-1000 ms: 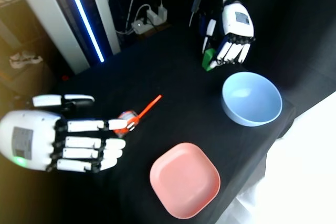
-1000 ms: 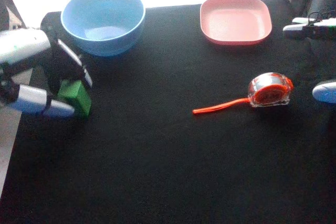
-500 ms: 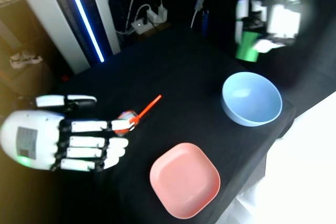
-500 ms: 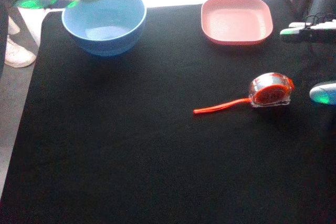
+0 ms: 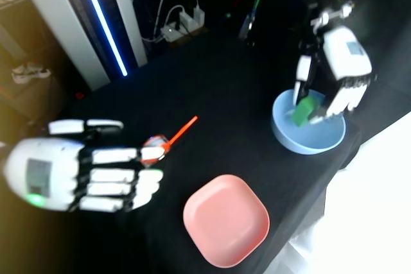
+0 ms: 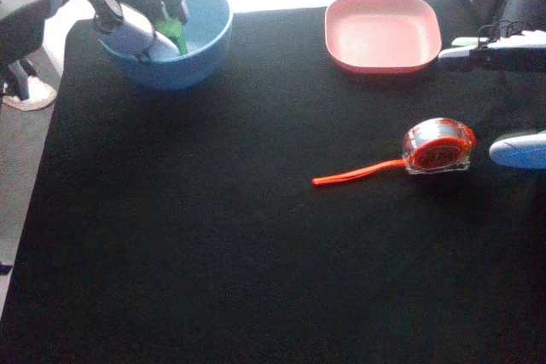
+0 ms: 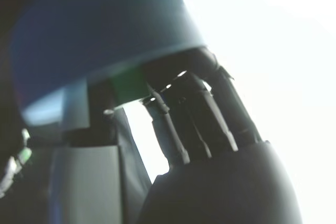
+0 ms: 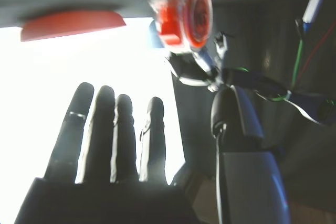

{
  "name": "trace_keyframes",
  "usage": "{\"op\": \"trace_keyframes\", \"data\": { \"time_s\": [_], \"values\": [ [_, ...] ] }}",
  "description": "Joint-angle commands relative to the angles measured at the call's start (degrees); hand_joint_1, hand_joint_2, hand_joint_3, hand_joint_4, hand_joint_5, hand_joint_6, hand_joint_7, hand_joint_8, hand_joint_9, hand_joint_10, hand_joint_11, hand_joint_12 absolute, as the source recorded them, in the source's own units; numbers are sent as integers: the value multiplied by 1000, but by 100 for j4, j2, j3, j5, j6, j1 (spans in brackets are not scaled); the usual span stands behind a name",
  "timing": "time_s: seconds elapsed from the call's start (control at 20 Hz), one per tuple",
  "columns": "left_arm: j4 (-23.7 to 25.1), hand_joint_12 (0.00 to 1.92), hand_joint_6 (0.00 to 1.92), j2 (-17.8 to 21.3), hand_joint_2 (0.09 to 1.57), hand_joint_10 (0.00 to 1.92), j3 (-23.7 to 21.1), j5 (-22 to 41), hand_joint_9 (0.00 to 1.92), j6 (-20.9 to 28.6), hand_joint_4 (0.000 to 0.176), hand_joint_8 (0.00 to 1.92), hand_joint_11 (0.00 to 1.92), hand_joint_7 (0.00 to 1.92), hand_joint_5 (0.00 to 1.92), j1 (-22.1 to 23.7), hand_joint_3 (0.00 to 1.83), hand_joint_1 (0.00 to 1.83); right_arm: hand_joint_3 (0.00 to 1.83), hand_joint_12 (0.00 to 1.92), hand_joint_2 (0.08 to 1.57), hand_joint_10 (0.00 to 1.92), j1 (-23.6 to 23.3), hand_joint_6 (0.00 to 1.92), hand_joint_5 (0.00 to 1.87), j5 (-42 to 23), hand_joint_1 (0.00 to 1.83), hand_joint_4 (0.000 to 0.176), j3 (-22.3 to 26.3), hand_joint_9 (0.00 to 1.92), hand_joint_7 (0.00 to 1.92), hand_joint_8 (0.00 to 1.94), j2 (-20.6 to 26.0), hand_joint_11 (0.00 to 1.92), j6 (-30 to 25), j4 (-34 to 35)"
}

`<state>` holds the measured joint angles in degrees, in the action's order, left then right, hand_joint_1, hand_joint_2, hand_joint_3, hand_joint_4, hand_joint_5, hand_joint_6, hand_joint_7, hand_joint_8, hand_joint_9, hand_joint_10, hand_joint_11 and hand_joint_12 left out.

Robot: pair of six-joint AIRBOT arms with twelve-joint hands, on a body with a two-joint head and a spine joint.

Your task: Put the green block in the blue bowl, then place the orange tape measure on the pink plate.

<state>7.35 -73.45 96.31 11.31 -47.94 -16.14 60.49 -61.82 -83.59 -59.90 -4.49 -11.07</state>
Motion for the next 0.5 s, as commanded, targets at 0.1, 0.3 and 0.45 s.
{"op": "trace_keyframes", "data": {
  "time_s": [0.1, 0.3, 0.45],
  "values": [
    [-30, 1490, 0, 242, 942, 476, -336, 1143, 527, -49, 124, 0, 214, 598, 372, 47, 0, 678, 0, 772, 985, 2, -95, 1, 370, -625, 939, 83, -40, 314, 314, 1, -8, 0, -81, 303],
    [-24, 1441, 1, 749, 963, 571, -1047, 2194, 502, -52, 46, 5, 217, 614, 450, 23, 0, 808, 0, 667, 950, 3, -126, 1, 306, -626, 859, 77, -33, 266, 283, 2, -11, 0, -105, 303],
    [-26, 1410, 0, 1330, 986, 543, -1713, 3315, 417, -52, 10, 1, 118, 586, 428, -208, 1, 790, 0, 650, 934, 2, -255, 1, 293, -627, 851, 89, -40, 250, 270, 0, -10, 0, -115, 260]
  ]
}}
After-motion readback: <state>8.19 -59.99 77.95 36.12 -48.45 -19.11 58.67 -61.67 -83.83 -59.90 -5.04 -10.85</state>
